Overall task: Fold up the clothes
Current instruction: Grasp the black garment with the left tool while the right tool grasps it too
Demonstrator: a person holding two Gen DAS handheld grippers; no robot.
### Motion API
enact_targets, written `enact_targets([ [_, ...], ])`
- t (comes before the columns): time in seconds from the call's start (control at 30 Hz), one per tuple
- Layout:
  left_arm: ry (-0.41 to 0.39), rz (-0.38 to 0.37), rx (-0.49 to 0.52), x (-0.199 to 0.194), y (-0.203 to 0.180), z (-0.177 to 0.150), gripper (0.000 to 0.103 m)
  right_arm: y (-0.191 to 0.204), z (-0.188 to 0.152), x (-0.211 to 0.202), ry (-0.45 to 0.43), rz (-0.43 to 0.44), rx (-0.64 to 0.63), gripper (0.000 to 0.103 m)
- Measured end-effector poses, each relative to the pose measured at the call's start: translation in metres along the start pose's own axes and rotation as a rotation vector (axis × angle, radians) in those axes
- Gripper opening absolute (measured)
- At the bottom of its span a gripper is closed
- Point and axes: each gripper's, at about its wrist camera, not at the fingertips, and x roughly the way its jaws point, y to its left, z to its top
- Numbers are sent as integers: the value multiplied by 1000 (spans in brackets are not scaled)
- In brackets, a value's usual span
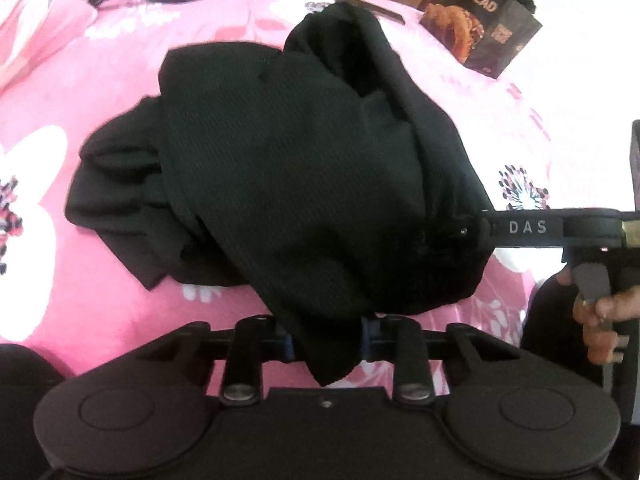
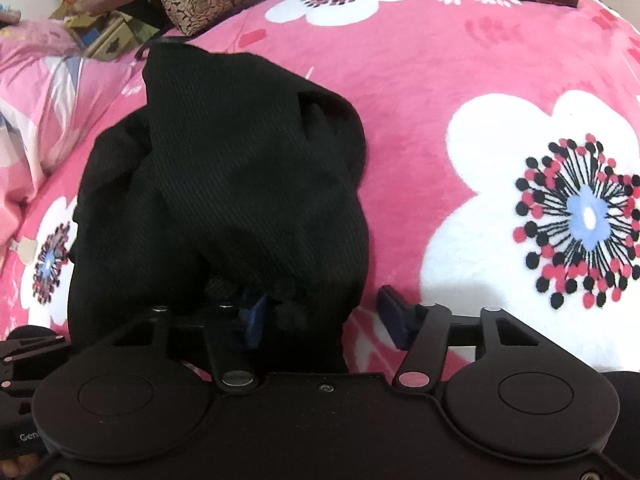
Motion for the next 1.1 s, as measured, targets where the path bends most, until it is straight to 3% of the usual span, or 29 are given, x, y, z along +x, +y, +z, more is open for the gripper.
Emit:
enact_targets([
  [0.23,-27,3,-41,-20,11,-2,16,4,-7,-6,21,-4,-19,46],
  [0.43,-91,-4,-33,-49,11,0,13,-5,-11,-27,-15,79,60,16],
  [0.63,-155,-33,-40,-86,15,-5,9,-9,-18,-44,-60,38,13,15],
  [0.83,-194,-18,-21,-120,19,-3,8,-21,-18,-69,-73,106,46,15],
  [1.1,-148,-32,-124,-112,56,15,7,-43,12,-75,-120,71,89,15],
])
